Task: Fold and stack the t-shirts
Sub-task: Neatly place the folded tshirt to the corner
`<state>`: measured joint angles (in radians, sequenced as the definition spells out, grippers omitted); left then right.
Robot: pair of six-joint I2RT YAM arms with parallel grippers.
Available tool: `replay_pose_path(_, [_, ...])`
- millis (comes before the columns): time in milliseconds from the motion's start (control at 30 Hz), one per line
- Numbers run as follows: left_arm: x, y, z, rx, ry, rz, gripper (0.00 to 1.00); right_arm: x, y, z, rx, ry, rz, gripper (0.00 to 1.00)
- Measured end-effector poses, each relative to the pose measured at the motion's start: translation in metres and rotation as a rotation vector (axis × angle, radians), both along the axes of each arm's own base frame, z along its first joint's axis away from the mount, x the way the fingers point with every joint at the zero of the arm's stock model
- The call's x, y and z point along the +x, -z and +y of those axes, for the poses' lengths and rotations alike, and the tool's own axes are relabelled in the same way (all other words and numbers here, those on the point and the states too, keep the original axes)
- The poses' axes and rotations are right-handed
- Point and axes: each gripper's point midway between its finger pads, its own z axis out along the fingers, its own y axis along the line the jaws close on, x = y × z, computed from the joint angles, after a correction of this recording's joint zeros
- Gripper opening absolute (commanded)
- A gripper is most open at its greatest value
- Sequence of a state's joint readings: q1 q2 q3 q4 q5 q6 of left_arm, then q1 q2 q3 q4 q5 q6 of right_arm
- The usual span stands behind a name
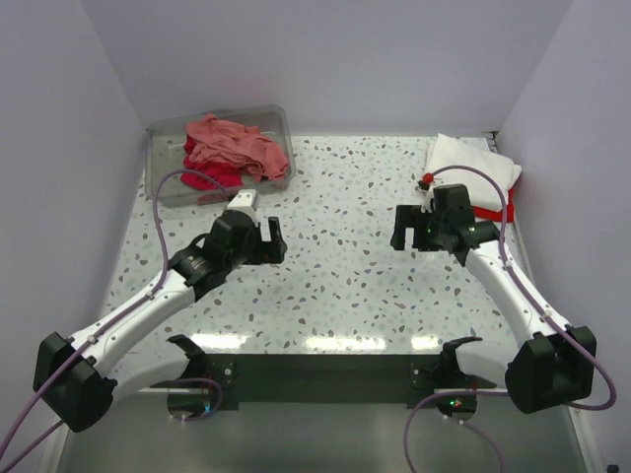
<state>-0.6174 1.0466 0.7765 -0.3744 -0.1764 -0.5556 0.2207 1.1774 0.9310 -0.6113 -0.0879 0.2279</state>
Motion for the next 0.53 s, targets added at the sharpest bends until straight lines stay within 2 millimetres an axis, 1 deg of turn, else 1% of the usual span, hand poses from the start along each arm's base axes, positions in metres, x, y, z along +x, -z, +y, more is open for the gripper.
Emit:
replay_pose_path(167, [-0.0016,-0.0063,0.0055,0.002,-0.016,-0.019,1.0,-0.0005,-0.0048,0.0001,0.005,-0.001,-0.017,0.99])
replay_pose_path(533, [-0.0024,-0.0101,0.0064,0.012,0.002,-0.037,1.0,-0.001,-0.0072,0.0003,0.006,-0.004,-0.025,0.98])
